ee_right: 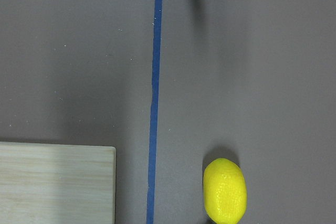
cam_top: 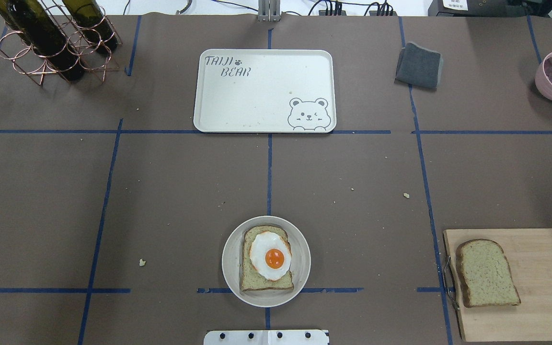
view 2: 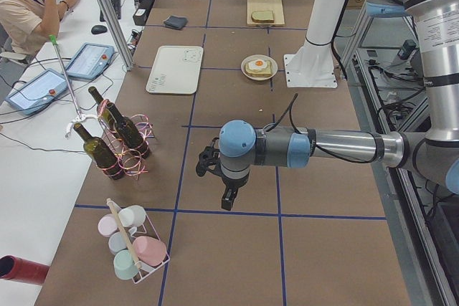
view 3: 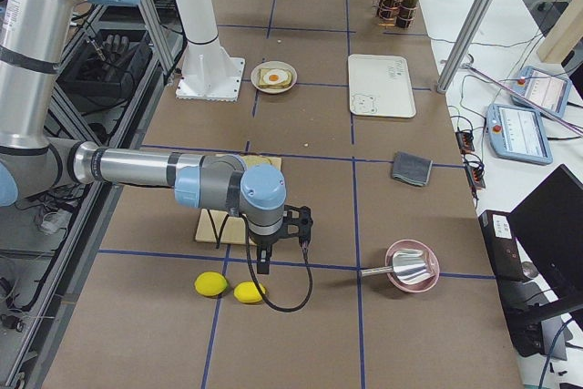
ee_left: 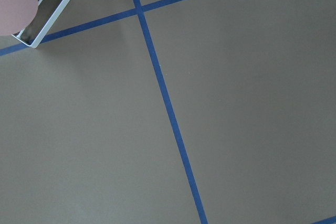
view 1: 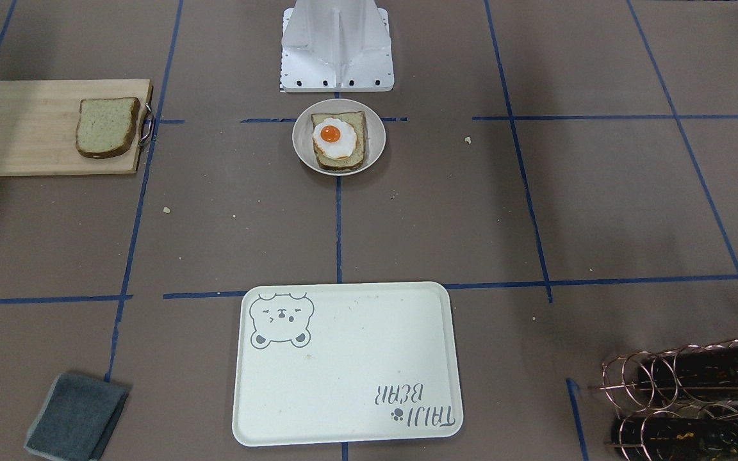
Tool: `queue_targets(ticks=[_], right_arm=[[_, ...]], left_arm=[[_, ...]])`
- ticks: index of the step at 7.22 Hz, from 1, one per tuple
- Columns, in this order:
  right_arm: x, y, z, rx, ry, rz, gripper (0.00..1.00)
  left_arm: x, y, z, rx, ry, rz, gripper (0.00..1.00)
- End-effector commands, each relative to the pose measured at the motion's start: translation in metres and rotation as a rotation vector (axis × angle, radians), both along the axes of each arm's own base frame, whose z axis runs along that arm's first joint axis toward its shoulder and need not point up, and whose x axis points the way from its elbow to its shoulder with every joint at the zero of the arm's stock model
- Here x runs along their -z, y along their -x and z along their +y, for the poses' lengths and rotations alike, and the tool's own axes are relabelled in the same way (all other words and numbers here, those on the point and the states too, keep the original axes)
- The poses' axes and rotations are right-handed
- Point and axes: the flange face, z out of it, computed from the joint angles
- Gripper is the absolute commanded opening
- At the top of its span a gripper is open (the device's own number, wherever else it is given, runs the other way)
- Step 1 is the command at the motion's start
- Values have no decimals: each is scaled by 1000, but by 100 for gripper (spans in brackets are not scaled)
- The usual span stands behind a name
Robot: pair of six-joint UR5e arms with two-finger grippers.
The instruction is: Make sandwich and place on tray
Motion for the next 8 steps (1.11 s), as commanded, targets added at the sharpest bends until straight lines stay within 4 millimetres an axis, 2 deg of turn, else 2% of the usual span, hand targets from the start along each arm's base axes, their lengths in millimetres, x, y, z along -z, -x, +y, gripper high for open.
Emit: queue_targets(ticks=[1, 2, 3, 5, 6, 7, 8], right_arm=[[0, 0, -1, -7, 6, -6, 100], [8, 0, -4, -9, -13, -6, 100], [29, 0, -27, -10, -97, 0, 100], [33, 0, -38, -18, -175, -14, 100], [27, 2, -26, -70, -145, -29, 100], [39, 13, -23, -54, -252, -70, 100], [34, 32, 1, -5, -341, -85, 100]], left_arm=[[1, 0, 0, 0, -2, 0, 100], [2, 1, 0, 1, -3, 0, 100], [1, 0, 0, 1, -2, 2, 100], [3, 0, -1, 1, -8, 2, 100], [7, 0, -1, 1, -14, 2, 100], [8, 0, 0, 1, -17, 2, 100], [8, 0, 0, 1, -15, 2, 100]])
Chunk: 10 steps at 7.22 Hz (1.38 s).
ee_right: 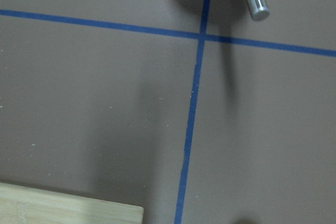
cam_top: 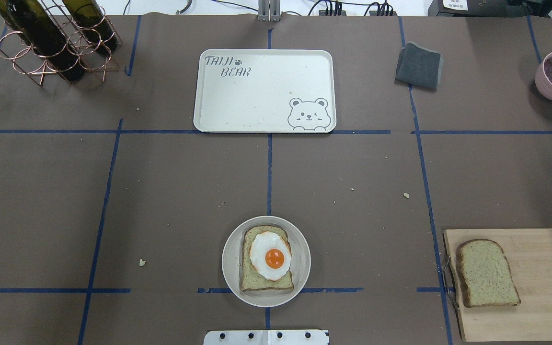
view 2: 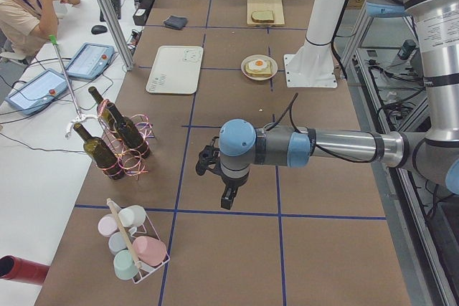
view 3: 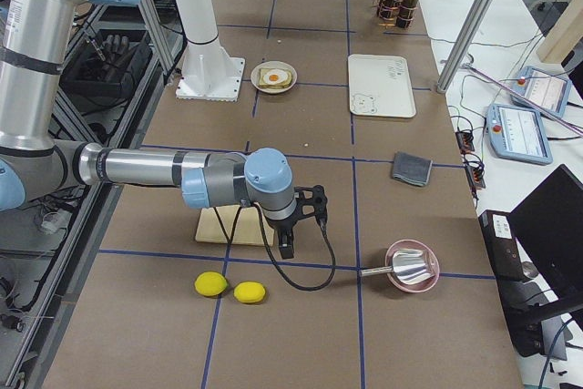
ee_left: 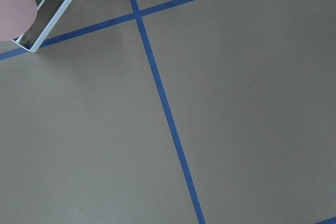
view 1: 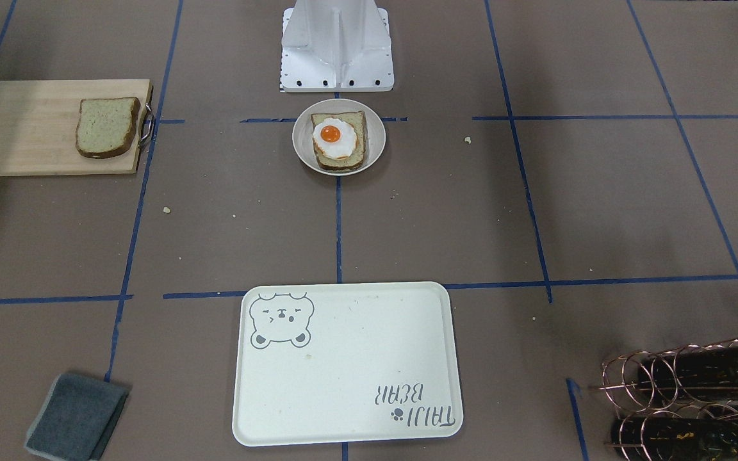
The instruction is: Make sandwich and place on tray
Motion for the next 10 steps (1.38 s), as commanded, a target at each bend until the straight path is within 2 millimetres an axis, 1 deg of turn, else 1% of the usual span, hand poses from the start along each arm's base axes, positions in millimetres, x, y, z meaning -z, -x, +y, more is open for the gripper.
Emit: queue_targets(ticks=[1, 2, 3, 4, 5, 6, 7, 8, 9, 10], right_arm=[[5, 35, 25, 5, -78, -57, 100], [13, 65, 27, 8, -56, -96, 100], [26, 91, 28, -10, -39, -149, 100], [38, 124, 38, -31, -7, -199, 100], [41, 157, 49, -44, 18, -206, 100], [49, 193, 57, -53, 69, -213, 100], [63, 225, 66, -82, 80, -195, 100], [61, 248, 74, -76, 72, -169, 98], [60, 259, 81, -58, 66, -157, 89], [53, 260, 90, -44, 73, -137, 85]], left_arm=[[1, 0, 0, 0, -2, 0, 100], [1, 0, 0, 0, -2, 0, 100], [1, 0, 0, 0, -4, 0, 100], [2, 0, 0, 0, -5, 1, 100], [3, 0, -1, 0, -19, 0, 100], [3, 0, -1, 0, -21, 0, 100], [4, 0, -2, 0, -33, 0, 100], [4, 0, -2, 0, -33, 0, 100], [5, 0, -3, 0, -37, 0, 100], [4, 0, -2, 0, -37, 1, 100]])
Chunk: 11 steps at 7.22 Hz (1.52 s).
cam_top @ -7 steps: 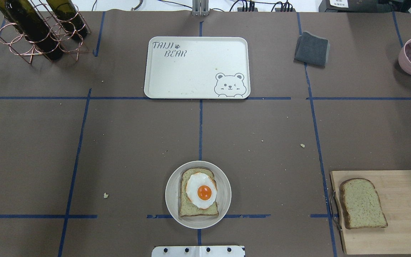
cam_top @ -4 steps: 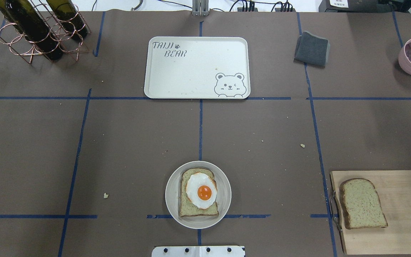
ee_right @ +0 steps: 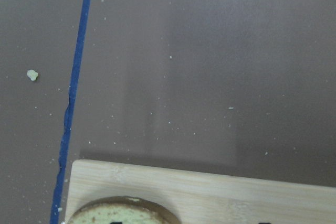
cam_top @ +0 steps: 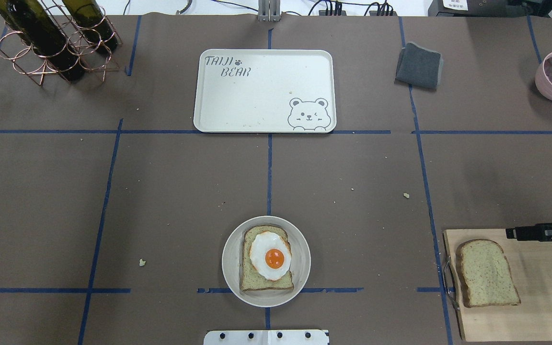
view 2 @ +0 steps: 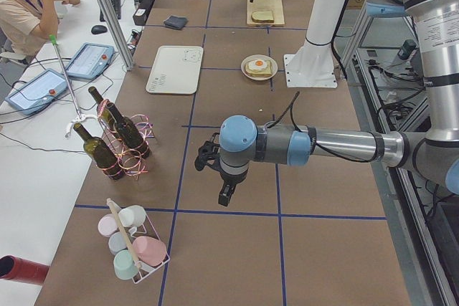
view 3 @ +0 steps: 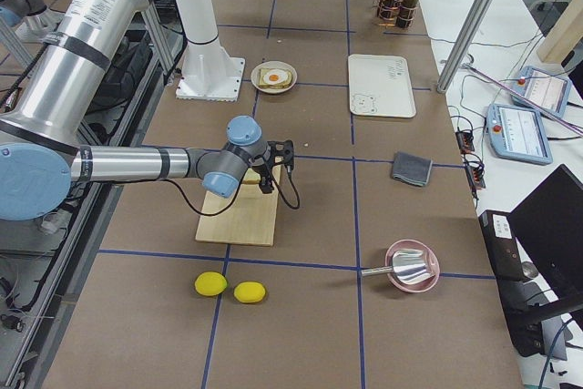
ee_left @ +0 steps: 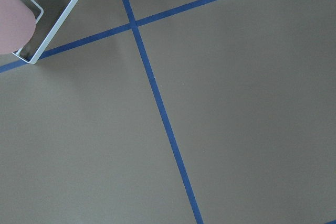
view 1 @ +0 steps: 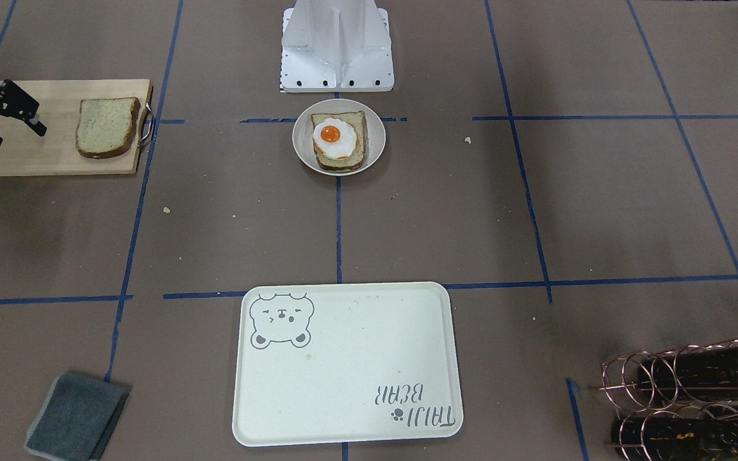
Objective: Make sandwich and place on tray
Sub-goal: 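Lower the right gripper onto the bread slice on the wooden board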
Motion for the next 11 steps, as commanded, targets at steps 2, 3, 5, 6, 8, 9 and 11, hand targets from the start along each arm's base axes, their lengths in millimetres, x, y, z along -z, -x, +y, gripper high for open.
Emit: queue_targets(ticks=[2, 3, 5, 6, 8, 9, 11], right_arm=[[-8, 26, 23, 30, -3, 43, 74], [-7, 34, 29, 40, -2, 44, 73], [-7, 42, 36, 64, -11, 46, 73], [-7, 46, 39, 73, -15, 48, 72], [-8, 49, 42, 83, -14, 50, 64], [-8, 50, 43, 89, -14, 50, 63], [-8, 52, 44, 94, -14, 51, 44]], left_arm=[[1, 0, -1, 0, -4, 1, 100], [0, 0, 0, 0, -2, 0, 100], [0, 0, 0, 0, -2, 0, 100], [1, 0, -1, 0, -5, 0, 100], [1, 0, -1, 0, -7, 0, 100], [2, 0, -1, 0, -8, 1, 100], [3, 0, -2, 0, -23, -1, 100]])
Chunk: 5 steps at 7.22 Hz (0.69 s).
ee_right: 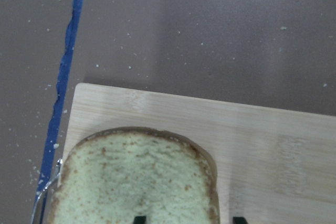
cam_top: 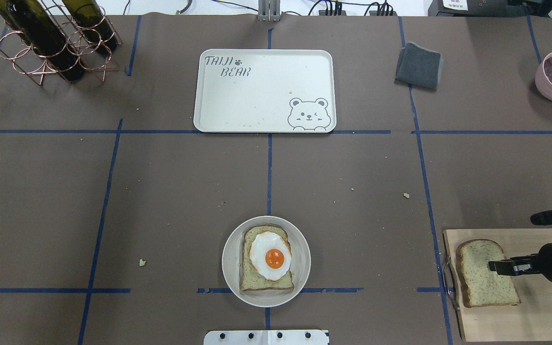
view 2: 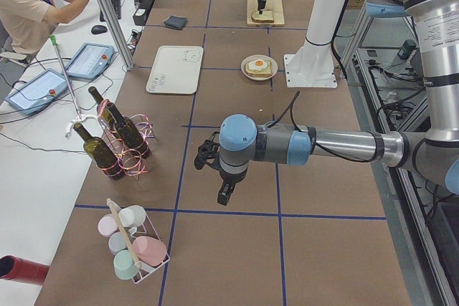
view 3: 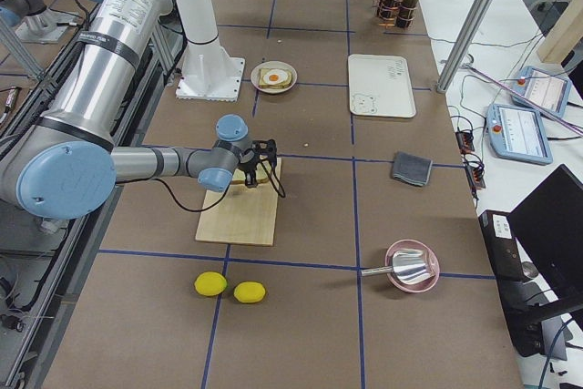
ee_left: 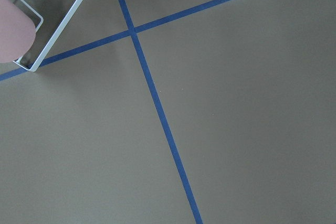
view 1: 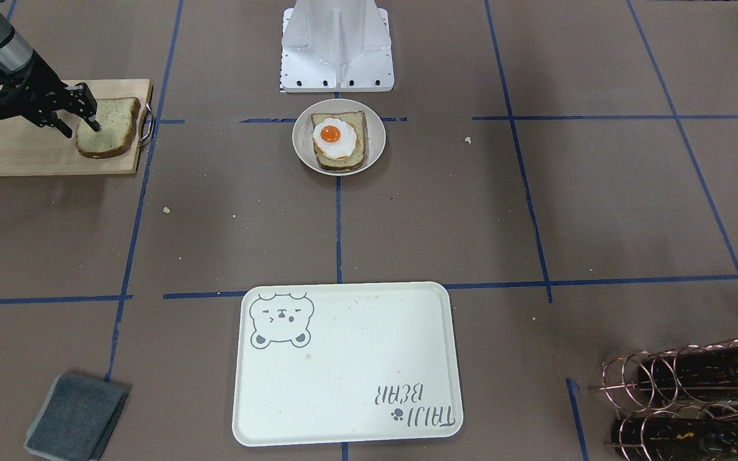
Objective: Make sandwich and place on tray
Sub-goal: 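Lower the right gripper onto the bread slice on the wooden board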
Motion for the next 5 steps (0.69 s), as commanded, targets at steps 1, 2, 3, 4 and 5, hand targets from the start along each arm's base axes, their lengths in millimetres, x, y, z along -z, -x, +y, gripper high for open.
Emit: queue_targets(ticks=[1, 2, 3, 4, 5], right_arm=[[-1, 1, 1, 5, 1, 3, 30], [-1, 1, 2, 6, 1, 3, 17], [-2, 1, 2, 8, 2, 4, 0], [-1, 2, 3, 12, -1, 3, 0], [3, 2, 3, 10, -7, -4, 0]], left_arm=[[1, 0, 0, 0, -7, 0, 100], [1, 0, 0, 0, -7, 0, 100], [2, 0, 0, 0, -8, 0, 100], [2, 0, 0, 0, -8, 0, 100], [4, 1, 0, 2, -11, 0, 100]])
